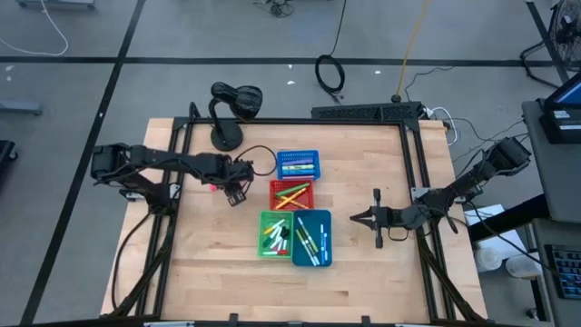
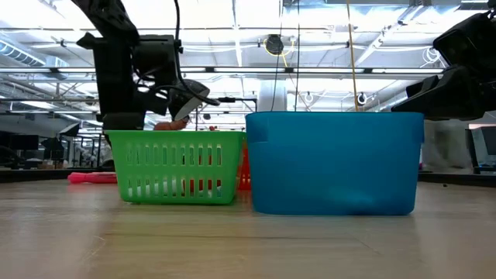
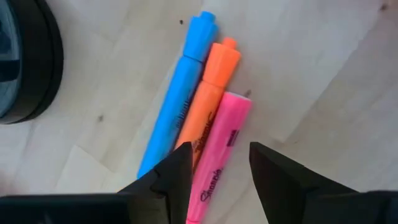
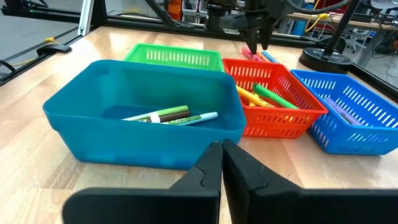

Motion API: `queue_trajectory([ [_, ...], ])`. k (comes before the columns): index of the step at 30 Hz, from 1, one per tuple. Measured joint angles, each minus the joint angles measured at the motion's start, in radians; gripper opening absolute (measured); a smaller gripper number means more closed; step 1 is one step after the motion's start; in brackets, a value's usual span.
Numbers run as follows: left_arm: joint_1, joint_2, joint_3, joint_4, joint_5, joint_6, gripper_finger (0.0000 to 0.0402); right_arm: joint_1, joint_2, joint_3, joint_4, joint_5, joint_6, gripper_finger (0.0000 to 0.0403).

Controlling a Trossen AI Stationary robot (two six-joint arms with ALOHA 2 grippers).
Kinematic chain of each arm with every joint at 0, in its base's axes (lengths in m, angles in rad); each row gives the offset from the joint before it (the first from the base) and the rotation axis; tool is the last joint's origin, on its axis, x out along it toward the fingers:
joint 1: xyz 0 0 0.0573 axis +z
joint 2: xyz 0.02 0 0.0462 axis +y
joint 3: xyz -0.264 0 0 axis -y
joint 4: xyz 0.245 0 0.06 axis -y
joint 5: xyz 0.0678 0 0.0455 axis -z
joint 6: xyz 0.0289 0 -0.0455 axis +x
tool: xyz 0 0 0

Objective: Pick & Place Markers
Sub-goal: Put the large pink highlighter pen into the blue bin

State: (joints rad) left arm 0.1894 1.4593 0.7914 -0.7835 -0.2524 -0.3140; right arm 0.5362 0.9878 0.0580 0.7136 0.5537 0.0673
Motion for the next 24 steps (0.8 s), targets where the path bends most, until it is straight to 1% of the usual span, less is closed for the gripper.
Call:
queue_trajectory([
  [7,0.032,0.007,-0.011,0.019,0.055,0.006,0.0151,0.000,0.000,0.000,0.000,0.000,0.000,0.0000],
  [9,0.036,0.007,-0.035,0.056,0.077,0.006,0.0145,0.000,0.000,0.000,0.000,0.000,0.000,0.0000],
  [13,0.049,0.007,-0.106,0.115,0.084,0.005,0.0135,0.000,0.000,0.000,0.000,0.000,0.000,0.0000],
  [17,0.064,0.001,-0.173,0.183,0.115,-0.032,0.0134,0.000,0.000,0.000,0.000,0.000,0.000,0.0000],
  [20,0.066,-0.003,-0.201,0.222,0.138,-0.051,0.0130,0.000,0.000,0.000,0.000,0.000,0.000,0.0000],
  [24,0.057,-0.003,-0.205,0.253,0.165,-0.062,0.0118,0.000,0.000,0.000,0.000,0.000,0.000,0.0000],
])
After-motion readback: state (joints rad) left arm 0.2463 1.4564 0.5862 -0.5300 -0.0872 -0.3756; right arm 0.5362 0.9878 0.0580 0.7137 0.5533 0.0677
